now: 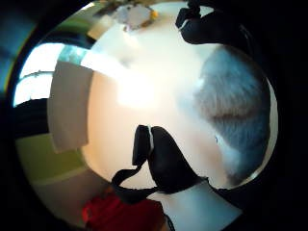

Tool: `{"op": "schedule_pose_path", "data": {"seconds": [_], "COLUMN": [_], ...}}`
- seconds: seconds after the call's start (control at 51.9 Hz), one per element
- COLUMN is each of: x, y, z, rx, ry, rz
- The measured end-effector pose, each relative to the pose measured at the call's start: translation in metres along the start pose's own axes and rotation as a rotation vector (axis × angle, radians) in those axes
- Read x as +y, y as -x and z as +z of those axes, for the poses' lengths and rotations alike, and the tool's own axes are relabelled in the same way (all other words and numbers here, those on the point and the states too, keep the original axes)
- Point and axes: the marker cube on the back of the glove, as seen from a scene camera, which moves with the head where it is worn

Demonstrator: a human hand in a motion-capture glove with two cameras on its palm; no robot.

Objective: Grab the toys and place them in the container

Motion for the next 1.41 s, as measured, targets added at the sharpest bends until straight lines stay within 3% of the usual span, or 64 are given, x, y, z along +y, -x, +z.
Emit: {"op": "schedule_pose_path", "data": {"seconds": [0.559,1.406], "x": [0.002,-0.012], "y": [-0.008,-0.007], "z": [0.034,0.035], "rx": [-0.039,-0.138], "ry": [0.07,-0.294], "rz": [0.0,0.03]}}
